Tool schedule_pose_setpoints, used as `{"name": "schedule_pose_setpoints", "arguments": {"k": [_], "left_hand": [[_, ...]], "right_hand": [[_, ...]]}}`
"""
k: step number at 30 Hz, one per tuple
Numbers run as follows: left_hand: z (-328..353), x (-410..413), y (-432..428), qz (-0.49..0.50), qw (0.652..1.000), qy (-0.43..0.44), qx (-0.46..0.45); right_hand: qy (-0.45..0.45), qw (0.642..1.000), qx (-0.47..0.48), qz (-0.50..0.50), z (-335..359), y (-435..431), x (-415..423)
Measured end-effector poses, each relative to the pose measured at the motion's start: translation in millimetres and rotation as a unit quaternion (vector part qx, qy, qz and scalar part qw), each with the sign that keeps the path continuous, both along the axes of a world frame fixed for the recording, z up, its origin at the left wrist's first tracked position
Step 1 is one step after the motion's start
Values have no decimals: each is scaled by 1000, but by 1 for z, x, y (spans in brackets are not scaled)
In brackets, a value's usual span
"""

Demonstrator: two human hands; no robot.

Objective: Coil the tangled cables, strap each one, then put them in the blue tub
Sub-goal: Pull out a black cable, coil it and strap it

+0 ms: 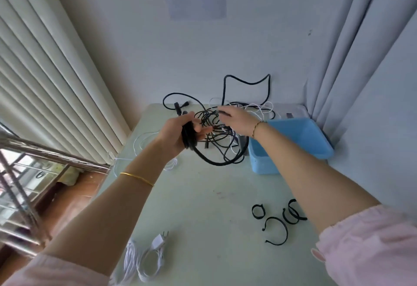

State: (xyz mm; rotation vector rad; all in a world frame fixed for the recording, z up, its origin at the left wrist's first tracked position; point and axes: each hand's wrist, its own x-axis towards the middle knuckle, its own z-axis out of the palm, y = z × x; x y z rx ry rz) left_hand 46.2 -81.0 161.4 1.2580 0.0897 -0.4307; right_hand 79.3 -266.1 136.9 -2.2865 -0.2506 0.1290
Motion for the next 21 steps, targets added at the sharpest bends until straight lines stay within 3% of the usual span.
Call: {"name": "schedule_pose_setpoints", "arguments": {"k": [3,5,6,8,10,11,13,16,21], "left_hand": [[6,-6,11,8,1000,-4,-12],[8,-7,14,21,999,-9,-24],[7,-5,16,29,999,-13,-31],[4,-1,19,38,998,-18,-41],[2,3,21,34,998,-26,-37],[3,5,23,24,999,-33,-29],[3,7,23,11,998,-41,-34],[2,8,25,14,998,-44,-48],[5,15,46,-98,989,13,-110]], "right_hand": [[38,967,-251,13,-27,17,1],[-51,942,-330,-28,-32,25,-7],[-100,949,-295,-42,-31,32,-13],[-109,990,-86,-31,-21,46,-29],[9,989,145,18,-7,60,-50],[55,978,197,46,-5,65,-60],[75,972,211,74,-10,70,-72],[26,982,178,62,-19,72,-77],[-16,998,-28,50,-41,69,-71]]}}
